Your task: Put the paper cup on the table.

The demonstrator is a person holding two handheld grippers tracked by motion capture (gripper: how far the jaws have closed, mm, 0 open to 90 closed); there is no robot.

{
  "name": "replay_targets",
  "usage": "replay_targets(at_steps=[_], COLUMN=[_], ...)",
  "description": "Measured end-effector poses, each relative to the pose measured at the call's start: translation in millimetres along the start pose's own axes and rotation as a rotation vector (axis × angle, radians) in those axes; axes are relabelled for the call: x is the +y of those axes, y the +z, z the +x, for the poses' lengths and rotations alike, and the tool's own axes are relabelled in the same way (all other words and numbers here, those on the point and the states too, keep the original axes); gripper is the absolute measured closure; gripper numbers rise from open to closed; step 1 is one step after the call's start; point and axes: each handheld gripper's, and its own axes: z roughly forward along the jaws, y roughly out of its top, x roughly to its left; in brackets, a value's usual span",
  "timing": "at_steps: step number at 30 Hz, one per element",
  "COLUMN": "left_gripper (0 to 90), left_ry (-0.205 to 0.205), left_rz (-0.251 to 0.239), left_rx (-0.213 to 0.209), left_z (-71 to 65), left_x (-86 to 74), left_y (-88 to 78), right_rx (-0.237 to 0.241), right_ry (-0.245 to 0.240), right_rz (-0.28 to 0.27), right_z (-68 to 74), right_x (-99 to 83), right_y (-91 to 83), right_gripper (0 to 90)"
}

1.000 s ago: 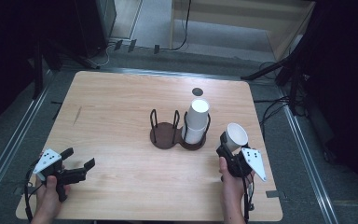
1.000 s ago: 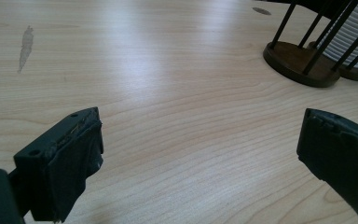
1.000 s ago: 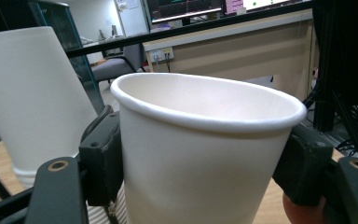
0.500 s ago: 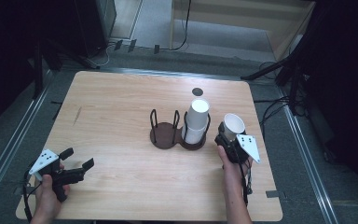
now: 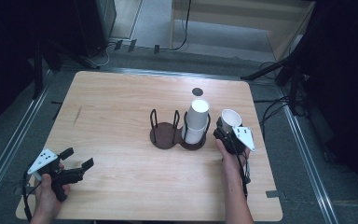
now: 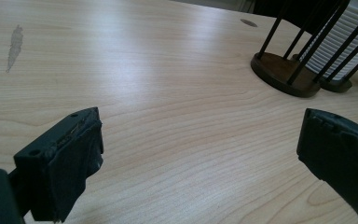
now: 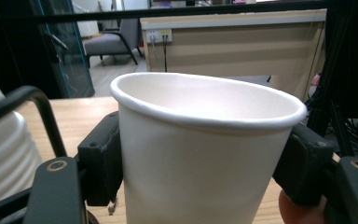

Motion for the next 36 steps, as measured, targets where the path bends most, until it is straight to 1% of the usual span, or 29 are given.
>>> replay_targets(at_steps=[3,5,7,13,18,20,27,29,32,36], left_gripper=[0.9,0.9,0.9,0.9,0.9,0.9,0.9,0.9,0.9,0.9], left_ry=[-0.001,-0.002,-0.003,-0.005,-0.005,-0.004,-0.002,-0.004,-0.003,-0.004], left_rz=[0.000,0.001,0.000,-0.001,-0.001,0.000,0.002,0.003,0.003,0.003], left_rx=[-0.001,-0.003,-0.003,-0.004,-0.003,-0.002,-0.002,-0.002,-0.002,-0.002], left_z=[0.1,0.4,0.6,0.7,0.6,0.5,0.4,0.4,0.5,0.3], left_x=[0.0,0.0,-0.1,-0.1,-0.2,-0.3,-0.4,-0.3,-0.3,-0.3], left_y=[0.1,-0.2,-0.4,-0.4,-0.4,-0.4,-0.4,-0.2,-0.1,0.1], right_rx=[-0.009,-0.024,-0.035,-0.040,-0.053,-0.048,-0.046,-0.048,-0.046,-0.021], right_ry=[0.020,0.025,0.021,0.021,0.022,0.032,0.038,0.024,0.016,0.008], right_rz=[0.009,0.024,0.036,0.075,0.077,0.089,0.124,0.137,0.139,0.141], right_z=[-1.5,-4.6,-7.2,-15.3,-20.1,-20.6,-22.1,-21.5,-21.7,-21.9], right_x=[-2.9,-6.0,-7.8,-11.5,-13.1,-13.3,-12.7,-12.2,-12.3,-12.5], right_y=[5.1,8.3,10.4,14.6,17.1,17.3,16.9,16.4,15.2,12.2], right_gripper=[27.4,27.4,27.4,26.7,26.5,25.9,23.2,22.9,21.8,18.6])
